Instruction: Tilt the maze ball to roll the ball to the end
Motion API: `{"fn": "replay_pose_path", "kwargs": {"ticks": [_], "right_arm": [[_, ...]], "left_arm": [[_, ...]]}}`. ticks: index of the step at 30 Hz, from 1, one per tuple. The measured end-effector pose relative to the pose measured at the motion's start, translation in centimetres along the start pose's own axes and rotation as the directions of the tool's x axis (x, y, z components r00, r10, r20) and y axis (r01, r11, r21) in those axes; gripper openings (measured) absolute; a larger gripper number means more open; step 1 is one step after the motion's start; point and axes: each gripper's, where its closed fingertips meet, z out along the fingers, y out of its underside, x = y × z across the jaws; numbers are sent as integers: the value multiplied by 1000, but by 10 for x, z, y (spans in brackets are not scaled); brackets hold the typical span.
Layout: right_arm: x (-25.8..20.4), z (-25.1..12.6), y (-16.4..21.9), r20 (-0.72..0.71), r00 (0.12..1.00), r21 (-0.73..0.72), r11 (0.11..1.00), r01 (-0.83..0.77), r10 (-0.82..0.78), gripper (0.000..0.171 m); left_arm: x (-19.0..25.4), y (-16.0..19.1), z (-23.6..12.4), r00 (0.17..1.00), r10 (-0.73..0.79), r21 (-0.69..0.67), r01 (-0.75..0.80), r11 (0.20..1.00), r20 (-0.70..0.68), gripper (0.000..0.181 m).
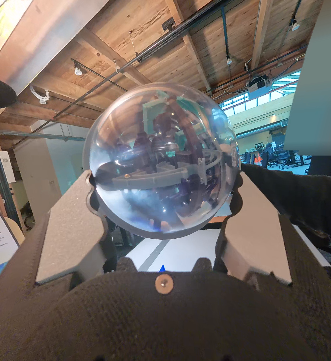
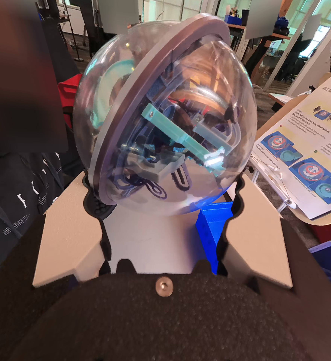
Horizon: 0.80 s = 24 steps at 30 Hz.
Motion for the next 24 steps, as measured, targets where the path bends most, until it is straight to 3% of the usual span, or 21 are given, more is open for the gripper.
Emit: {"fn": "replay_pose_path", "kwargs": {"ticks": [24], "right_arm": [[-4, 13, 0, 59, 996, 88, 993, -75, 70, 141]], "left_arm": [[-3, -14, -6, 1000, 16, -21, -16, 1000, -3, 137]]}}
